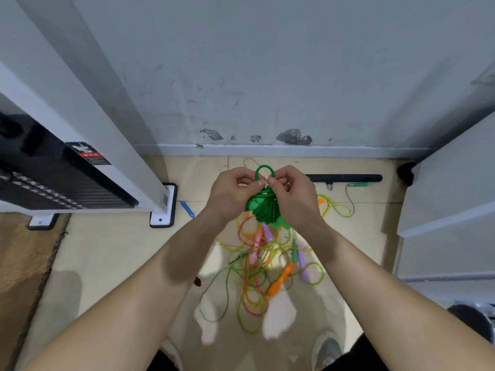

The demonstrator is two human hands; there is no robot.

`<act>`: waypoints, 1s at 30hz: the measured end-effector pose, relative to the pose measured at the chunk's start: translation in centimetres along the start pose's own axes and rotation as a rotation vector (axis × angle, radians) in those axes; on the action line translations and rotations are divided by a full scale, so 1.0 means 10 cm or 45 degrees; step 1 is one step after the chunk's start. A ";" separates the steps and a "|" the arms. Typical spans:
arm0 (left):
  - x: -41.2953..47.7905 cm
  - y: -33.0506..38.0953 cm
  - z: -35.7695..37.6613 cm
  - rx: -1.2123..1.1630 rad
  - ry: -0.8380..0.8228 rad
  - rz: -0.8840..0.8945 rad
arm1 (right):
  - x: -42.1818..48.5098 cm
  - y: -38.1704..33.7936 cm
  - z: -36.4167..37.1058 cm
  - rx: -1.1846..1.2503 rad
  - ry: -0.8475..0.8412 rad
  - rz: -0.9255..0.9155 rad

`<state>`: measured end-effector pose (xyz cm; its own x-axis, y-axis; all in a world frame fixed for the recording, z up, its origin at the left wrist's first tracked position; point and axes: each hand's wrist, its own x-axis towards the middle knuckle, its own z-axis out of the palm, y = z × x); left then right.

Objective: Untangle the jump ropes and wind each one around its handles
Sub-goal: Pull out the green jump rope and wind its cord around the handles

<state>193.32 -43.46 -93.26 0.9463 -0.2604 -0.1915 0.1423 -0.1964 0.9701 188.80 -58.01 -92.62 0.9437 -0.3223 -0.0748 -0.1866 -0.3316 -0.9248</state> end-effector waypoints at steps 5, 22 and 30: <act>-0.08 1.49 -0.26 -0.010 -0.041 -0.019 | 0.12 -1.34 -0.54 -0.031 0.014 -0.037; -0.61 6.30 -1.18 -0.004 -0.078 0.146 | 0.15 -5.92 -2.24 -0.079 0.048 -0.280; -0.39 6.87 -1.35 0.048 -0.043 0.298 | 0.33 -6.57 -2.36 -0.110 0.140 -0.364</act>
<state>203.29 -43.13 -23.82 0.9418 -0.3347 0.0325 -0.0915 -0.1622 0.9825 197.71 -58.26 -23.33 0.9270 -0.2972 0.2288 0.0554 -0.4949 -0.8672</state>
